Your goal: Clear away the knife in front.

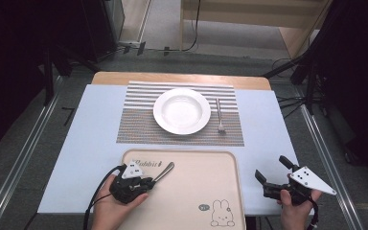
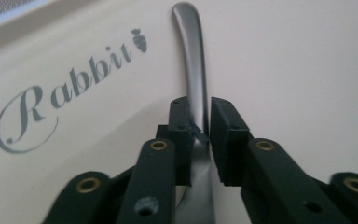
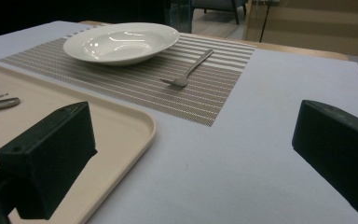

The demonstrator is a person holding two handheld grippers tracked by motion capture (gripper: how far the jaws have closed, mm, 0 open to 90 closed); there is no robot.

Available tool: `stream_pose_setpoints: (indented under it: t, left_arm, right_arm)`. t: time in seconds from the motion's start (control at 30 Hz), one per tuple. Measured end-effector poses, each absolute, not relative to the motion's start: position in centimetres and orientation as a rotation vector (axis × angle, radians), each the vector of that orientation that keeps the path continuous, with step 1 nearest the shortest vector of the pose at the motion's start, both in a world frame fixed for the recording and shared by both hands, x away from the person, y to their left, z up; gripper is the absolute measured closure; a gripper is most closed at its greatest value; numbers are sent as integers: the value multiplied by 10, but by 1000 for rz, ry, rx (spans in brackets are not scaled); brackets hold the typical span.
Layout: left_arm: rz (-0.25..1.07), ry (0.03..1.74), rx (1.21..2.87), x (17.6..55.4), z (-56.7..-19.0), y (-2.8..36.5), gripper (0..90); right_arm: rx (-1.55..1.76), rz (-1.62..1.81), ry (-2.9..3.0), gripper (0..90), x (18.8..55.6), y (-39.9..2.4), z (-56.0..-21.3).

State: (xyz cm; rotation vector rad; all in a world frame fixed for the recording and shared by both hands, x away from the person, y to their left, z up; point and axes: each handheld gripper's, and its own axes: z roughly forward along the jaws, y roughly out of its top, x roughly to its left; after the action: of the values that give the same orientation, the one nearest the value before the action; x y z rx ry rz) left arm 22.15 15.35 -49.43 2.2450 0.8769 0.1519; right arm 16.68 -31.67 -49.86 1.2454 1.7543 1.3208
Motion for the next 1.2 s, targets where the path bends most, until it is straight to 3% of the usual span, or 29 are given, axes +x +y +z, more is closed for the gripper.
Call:
stream_pose_setpoints:
  t: [0.13, 0.27, 0.37, 0.77, 1.2]
  left_arm:
    - [183, 863, 2183, 223, -483, 156, 675]
    - [196, 837, 2185, 221, -480, 155, 834]
    - [174, 788, 2243, 222, -482, 141, 900]
    - [252, 765, 2367, 232, -496, 112, 900]
    - [287, 888, 2319, 247, -497, 143, 900]
  right_arm:
    - [1245, 1319, 1754, 0, 167, -317, -499]
    - [1243, 1318, 1756, 0, 167, -316, -499]
    - [1240, 1315, 1759, 0, 167, -315, -499]
    - [1252, 1311, 1758, 0, 167, -316, -500]
    - [1250, 1309, 1761, 0, 167, -315, -500]
